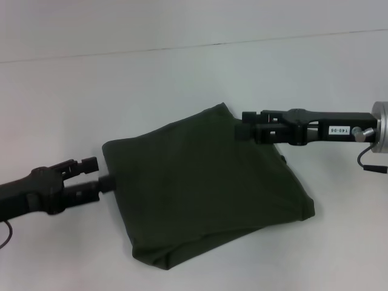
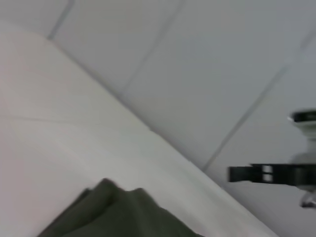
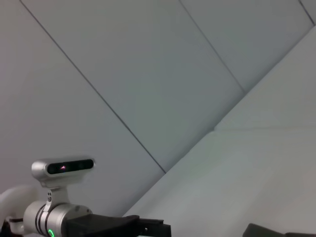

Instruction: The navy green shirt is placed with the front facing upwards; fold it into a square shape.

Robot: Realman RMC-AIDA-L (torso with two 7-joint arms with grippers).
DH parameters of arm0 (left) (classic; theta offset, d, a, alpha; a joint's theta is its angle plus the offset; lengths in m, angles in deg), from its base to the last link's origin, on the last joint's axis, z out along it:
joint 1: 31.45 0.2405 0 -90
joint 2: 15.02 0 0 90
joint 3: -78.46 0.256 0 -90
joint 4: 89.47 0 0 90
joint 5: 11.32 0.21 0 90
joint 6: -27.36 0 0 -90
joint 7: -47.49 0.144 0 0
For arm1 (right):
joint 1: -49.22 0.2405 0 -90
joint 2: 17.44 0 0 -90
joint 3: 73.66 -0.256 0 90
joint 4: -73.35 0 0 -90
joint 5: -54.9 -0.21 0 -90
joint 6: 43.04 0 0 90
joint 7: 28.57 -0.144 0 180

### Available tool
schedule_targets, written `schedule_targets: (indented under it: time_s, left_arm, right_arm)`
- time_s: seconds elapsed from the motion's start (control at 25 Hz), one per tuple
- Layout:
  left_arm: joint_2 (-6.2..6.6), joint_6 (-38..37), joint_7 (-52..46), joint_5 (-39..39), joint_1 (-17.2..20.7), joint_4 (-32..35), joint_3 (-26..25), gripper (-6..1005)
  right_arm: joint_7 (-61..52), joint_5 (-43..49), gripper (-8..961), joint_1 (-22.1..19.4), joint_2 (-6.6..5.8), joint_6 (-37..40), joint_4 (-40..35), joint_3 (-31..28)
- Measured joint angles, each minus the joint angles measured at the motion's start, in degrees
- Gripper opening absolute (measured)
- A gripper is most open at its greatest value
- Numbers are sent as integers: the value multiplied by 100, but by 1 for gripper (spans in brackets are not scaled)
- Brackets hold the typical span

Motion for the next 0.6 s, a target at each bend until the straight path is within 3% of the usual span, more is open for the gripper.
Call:
schedule_targets:
  time_s: [0.36,0.6]
  left_arm:
    - [59,-654,329,-1,-119,6,-22,905]
    - [108,-735,30,15,-248,17,84,904]
  right_arm:
    - [178,0,932,-71,94,387,-96,432]
    - [183,0,931,-120,267,417,-476,849]
